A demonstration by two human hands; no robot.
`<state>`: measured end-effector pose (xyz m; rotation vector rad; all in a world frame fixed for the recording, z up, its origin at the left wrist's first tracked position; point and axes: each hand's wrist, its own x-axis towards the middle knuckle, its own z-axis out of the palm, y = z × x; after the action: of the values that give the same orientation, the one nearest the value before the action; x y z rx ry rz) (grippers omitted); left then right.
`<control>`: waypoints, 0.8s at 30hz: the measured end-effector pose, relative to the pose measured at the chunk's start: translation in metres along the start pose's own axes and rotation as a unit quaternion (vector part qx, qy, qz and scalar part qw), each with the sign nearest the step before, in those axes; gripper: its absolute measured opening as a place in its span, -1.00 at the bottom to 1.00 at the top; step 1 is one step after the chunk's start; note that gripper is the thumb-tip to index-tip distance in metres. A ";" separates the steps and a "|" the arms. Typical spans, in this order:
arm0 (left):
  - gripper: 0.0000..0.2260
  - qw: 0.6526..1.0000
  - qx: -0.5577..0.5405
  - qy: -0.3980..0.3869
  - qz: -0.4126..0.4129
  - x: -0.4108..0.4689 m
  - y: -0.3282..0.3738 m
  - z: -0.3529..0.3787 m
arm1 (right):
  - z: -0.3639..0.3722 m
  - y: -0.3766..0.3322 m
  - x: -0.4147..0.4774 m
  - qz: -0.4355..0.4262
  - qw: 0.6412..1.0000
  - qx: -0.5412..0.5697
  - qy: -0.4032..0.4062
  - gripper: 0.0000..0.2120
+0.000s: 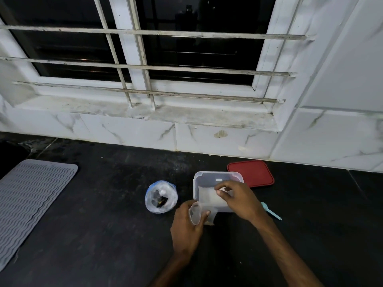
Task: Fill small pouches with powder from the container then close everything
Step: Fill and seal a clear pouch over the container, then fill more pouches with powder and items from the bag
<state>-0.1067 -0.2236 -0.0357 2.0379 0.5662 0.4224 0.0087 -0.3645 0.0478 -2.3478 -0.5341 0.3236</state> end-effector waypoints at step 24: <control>-0.18 0.993 0.049 -0.006 -0.108 -0.035 -0.008 0.034 | 0.001 0.172 -0.009 0.240 0.939 -0.247 -0.008 -0.60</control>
<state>-0.1203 -0.2630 -0.0614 2.0433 0.8043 0.2569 0.0499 -0.4834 -0.0699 -2.9605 -0.0275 0.4718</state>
